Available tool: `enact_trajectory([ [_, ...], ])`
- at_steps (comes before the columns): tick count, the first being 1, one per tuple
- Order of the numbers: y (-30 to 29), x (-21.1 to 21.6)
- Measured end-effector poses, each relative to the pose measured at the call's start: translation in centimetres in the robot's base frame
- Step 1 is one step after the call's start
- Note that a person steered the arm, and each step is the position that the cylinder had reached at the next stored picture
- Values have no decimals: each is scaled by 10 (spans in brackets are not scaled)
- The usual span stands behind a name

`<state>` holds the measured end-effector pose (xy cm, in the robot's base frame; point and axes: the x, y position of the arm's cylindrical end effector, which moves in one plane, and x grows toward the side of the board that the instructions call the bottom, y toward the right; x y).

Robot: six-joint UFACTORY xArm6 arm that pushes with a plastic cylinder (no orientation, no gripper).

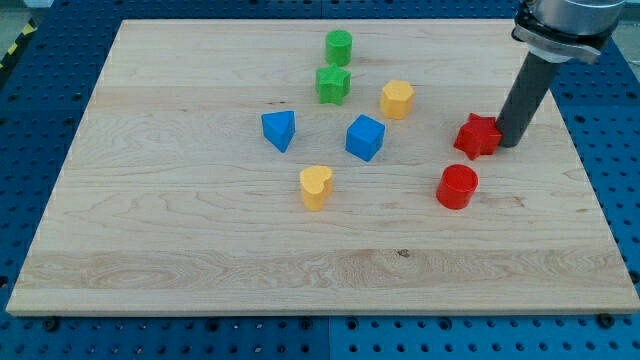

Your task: Move the green circle a bit left

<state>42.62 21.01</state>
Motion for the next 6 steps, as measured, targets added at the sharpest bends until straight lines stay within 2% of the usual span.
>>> enact_trajectory([
  [1, 0, -2],
  [2, 3, -36],
  [3, -2, -92],
  [4, -4, -104],
  [5, -32, -139],
  [6, -93, -175],
])
